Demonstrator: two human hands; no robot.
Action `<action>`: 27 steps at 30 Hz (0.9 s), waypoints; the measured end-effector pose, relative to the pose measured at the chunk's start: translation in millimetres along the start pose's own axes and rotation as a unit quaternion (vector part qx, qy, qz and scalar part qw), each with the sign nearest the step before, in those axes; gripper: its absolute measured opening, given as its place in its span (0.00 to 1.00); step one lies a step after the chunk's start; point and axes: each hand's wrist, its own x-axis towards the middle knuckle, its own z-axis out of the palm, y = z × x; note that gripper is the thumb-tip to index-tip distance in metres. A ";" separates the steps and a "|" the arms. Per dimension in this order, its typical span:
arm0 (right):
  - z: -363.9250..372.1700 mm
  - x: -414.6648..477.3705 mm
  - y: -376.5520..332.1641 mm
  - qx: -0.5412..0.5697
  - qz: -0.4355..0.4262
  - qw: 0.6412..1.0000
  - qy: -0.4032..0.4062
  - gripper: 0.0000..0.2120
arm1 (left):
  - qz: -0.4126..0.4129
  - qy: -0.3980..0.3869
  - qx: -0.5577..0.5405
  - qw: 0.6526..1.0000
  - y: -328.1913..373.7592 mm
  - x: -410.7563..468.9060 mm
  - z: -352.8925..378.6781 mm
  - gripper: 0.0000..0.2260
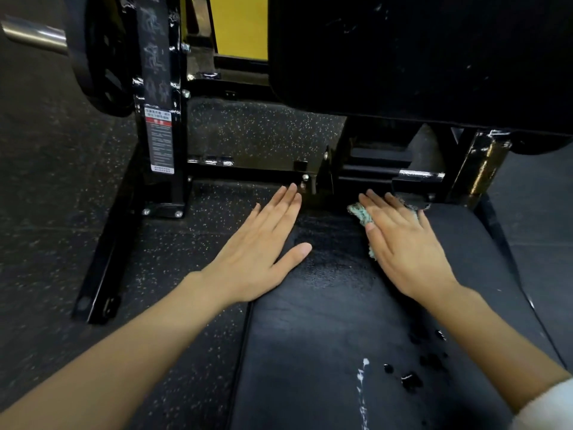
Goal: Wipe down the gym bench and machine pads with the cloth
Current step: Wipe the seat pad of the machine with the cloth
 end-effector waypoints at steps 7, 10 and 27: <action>13.3 9.0 -52.2 0.016 -0.049 0.999 0.018 0.30 | -0.008 0.012 -0.053 0.998 0.6 -0.5 0.4 0.35; 20.3 13.1 -76.0 0.003 -0.063 0.998 -0.004 0.30 | -0.004 0.020 -0.085 0.996 -0.6 -1.1 -0.5 0.33; 1.7 6.6 -17.0 -0.041 -0.013 0.999 -0.019 0.27 | -0.032 -0.014 -0.009 0.999 9.3 -1.4 0.1 0.35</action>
